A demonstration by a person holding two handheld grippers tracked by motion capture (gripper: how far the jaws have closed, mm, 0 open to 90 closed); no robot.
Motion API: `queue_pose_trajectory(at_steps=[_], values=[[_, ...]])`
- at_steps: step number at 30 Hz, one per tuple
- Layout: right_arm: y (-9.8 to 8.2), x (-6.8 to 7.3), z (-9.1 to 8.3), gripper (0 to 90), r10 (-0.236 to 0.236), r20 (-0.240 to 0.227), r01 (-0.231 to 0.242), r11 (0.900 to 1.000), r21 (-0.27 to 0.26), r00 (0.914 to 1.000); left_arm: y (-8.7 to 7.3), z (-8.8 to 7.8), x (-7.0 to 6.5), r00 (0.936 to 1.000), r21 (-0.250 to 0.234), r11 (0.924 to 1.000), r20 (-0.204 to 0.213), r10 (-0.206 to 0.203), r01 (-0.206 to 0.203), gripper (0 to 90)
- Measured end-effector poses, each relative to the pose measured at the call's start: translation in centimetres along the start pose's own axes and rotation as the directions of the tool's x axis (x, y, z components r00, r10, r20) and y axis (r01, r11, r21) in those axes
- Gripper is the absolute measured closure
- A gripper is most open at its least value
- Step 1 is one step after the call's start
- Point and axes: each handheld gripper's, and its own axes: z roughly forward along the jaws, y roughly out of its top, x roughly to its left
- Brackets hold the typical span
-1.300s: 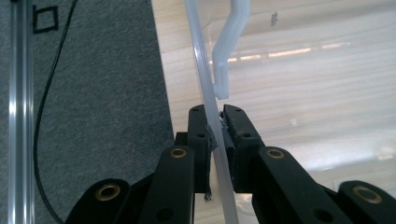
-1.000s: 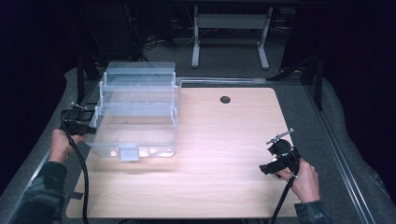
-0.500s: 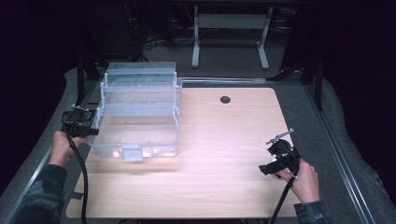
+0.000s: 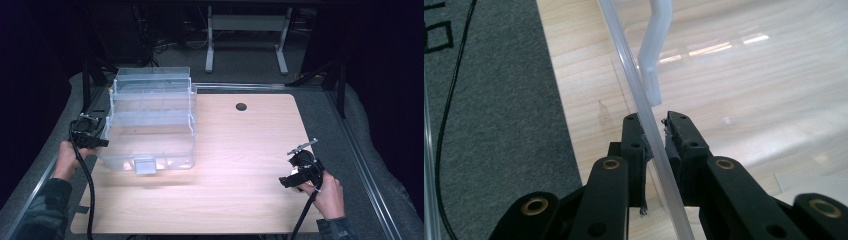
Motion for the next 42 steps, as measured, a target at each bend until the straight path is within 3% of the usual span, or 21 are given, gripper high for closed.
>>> queue_pose_trajectory(at_steps=[10,17,19,20,22,23,27,37,42], values=[[-0.2,0.1,0.7,11.1,0.001,-0.019,-0.001,1.0,0.008,0.9998,0.1,0.0,-1.5,0.9994,0.014,0.9994,0.007,0.033,-0.033,78.4],[-0.2,0.1,0.0,12.2,0.004,0.006,-0.004,1.0,-0.001,1.0,0.0,0.0,-2.4,0.999,0.018,0.9989,0.011,0.042,-0.043,78.1],[-0.1,0.0,0.0,12.2,0.004,-0.007,-0.004,1.0,-0.005,1.0,0.0,0.0,-2.7,0.9987,0.018,0.9986,0.013,0.05,-0.05,77.8],[-0.1,0.1,-0.1,12.1,-0.002,0.021,0.002,1.0,0.004,0.9998,0.0,0.0,-2.7,0.9987,0.018,0.9986,0.013,0.05,-0.05,77.7],[0.0,0.2,-0.1,12.1,-0.001,0.02,0.001,1.0,0.003,0.9998,0.0,0.0,-2.9,0.9981,0.021,0.998,0.012,0.06,-0.06,77.4],[-0.1,0.2,-0.2,12.1,-0.001,-0.003,0.001,1.0,-0.008,1.0,0.0,0.1,-3.2,0.9975,0.02,0.9974,0.017,0.069,-0.07,77.2],[-0.2,0.3,-0.2,12.1,-0.001,0.008,0.001,1.0,-0.008,1.0,0.0,0.1,-3.7,0.9964,0.019,0.9965,0.023,0.081,-0.082,76.9],[-0.3,0.3,-0.1,12.1,0.001,0.008,-0.001,1.0,-0.004,1.0,-0.1,0.1,-6.9,0.9932,0.032,0.9929,0.028,0.113,-0.114,75.8],[-0.3,0.3,-0.3,12.1,-0.002,0.003,0.002,1.0,-0.005,1.0,0.0,0.2,-7.8,0.9923,0.04,0.9918,0.029,0.12,-0.122,75.6]])
